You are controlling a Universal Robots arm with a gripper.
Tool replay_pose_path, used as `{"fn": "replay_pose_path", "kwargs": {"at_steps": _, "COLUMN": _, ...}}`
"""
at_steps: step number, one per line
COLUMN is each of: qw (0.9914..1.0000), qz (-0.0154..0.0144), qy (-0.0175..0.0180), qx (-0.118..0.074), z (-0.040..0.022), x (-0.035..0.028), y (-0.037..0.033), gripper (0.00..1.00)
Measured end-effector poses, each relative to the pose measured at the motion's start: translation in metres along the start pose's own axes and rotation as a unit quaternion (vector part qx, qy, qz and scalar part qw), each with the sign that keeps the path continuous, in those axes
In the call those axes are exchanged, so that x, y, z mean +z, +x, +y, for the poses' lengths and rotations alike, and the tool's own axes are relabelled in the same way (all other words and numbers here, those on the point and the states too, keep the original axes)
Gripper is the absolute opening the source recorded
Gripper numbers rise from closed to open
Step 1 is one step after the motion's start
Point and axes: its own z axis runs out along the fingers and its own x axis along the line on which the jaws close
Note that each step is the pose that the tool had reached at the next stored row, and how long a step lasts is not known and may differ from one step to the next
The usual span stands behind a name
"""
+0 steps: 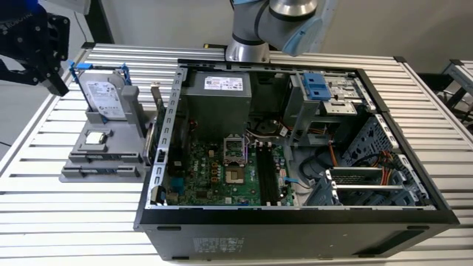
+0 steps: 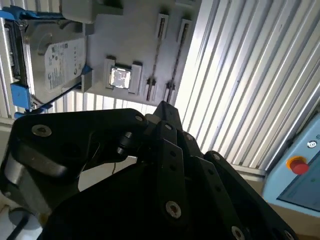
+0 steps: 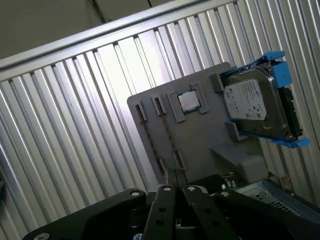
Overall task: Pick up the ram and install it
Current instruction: 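Pick up the ram and move it above insertion slot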
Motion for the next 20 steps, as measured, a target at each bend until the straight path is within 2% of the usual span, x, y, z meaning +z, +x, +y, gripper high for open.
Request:
{"fn": "replay_pose_path", "kwargs": {"at_steps": 3, "qw": 0.99962, "qz": 0.0003, "qy": -0.0013, "qx": -0.027, "z": 0.0000, "x": 0.0003, "y": 0.0000, "gripper": 0.00}}
{"fn": "replay_pose_path", "kwargs": {"at_steps": 5, "qw": 0.99896, "qz": 0.0005, "qy": -0.0022, "qx": -0.045, "z": 0.0000, "x": 0.0005, "y": 0.0000, "gripper": 0.00}}
{"fn": "replay_pose_path", "kwargs": {"at_steps": 7, "qw": 0.99799, "qz": 0.0007, "qy": -0.0031, "qx": -0.063, "z": 0.0000, "x": 0.0007, "y": 0.0000, "gripper": 0.00}}
{"fn": "replay_pose_path", "kwargs": {"at_steps": 10, "qw": 0.99581, "qz": 0.0009, "qy": -0.0043, "qx": -0.091, "z": 0.0000, "x": 0.0010, "y": 0.0001, "gripper": 0.00}}
{"fn": "replay_pose_path", "kwargs": {"at_steps": 14, "qw": 0.99186, "qz": 0.0011, "qy": -0.0055, "qx": -0.127, "z": 0.0000, "x": 0.0014, "y": 0.0001, "gripper": 0.00}}
{"fn": "replay_pose_path", "kwargs": {"at_steps": 20, "qw": 0.98389, "qz": 0.0015, "qy": -0.0078, "qx": -0.179, "z": -0.0001, "x": 0.0017, "y": 0.0001, "gripper": 0.00}}
